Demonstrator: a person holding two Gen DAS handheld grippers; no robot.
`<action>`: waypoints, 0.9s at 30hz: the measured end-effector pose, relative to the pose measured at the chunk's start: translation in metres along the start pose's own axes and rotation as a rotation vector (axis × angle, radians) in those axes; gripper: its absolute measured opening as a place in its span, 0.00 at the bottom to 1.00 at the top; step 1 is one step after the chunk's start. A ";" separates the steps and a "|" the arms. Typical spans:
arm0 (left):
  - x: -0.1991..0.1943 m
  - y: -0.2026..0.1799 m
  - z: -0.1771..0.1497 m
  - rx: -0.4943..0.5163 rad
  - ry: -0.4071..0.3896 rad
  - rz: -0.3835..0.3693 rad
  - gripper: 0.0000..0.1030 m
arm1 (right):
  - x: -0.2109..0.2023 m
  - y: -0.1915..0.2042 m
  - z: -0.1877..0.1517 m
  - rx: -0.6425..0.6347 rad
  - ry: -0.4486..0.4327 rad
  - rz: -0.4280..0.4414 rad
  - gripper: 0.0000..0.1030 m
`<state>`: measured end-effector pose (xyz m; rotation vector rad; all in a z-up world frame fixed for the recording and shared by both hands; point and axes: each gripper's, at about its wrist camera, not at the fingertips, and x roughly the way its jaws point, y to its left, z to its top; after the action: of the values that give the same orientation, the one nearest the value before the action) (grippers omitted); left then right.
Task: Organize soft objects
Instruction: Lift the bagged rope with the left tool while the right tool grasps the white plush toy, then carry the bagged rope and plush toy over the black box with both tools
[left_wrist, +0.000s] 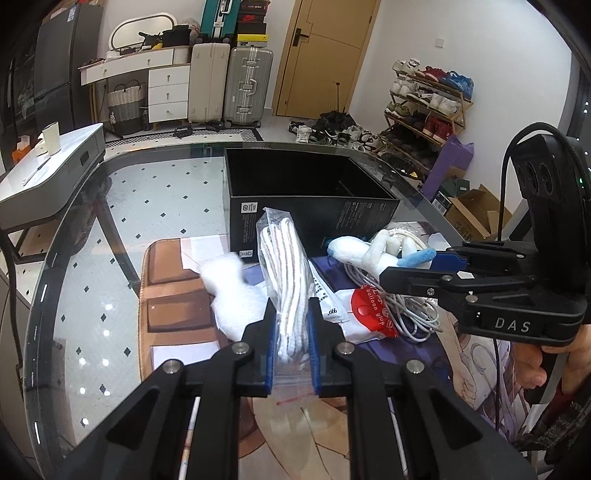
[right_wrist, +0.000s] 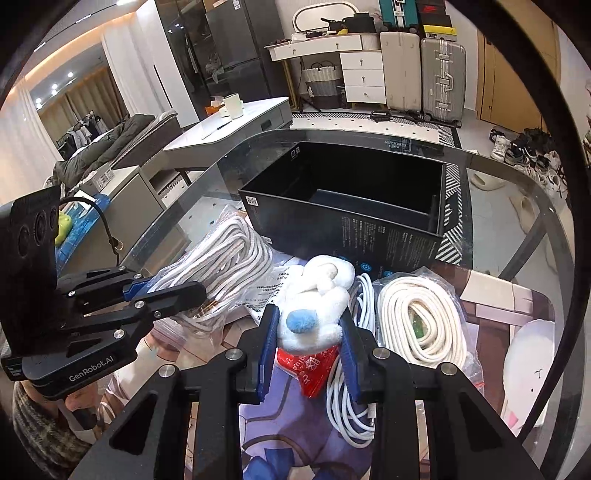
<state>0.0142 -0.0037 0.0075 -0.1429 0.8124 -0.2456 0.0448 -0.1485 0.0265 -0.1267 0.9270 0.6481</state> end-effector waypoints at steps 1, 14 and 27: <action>-0.002 0.000 0.000 -0.002 -0.003 -0.001 0.11 | -0.003 -0.004 -0.001 0.004 -0.005 0.001 0.30; -0.024 -0.009 0.014 0.031 -0.030 0.000 0.11 | -0.034 -0.021 -0.013 0.021 -0.047 0.031 0.30; -0.037 -0.011 0.041 0.067 -0.038 0.026 0.11 | -0.058 -0.054 -0.010 0.048 -0.088 0.022 0.30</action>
<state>0.0176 -0.0029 0.0639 -0.0734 0.7671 -0.2445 0.0439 -0.2222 0.0562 -0.0450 0.8596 0.6465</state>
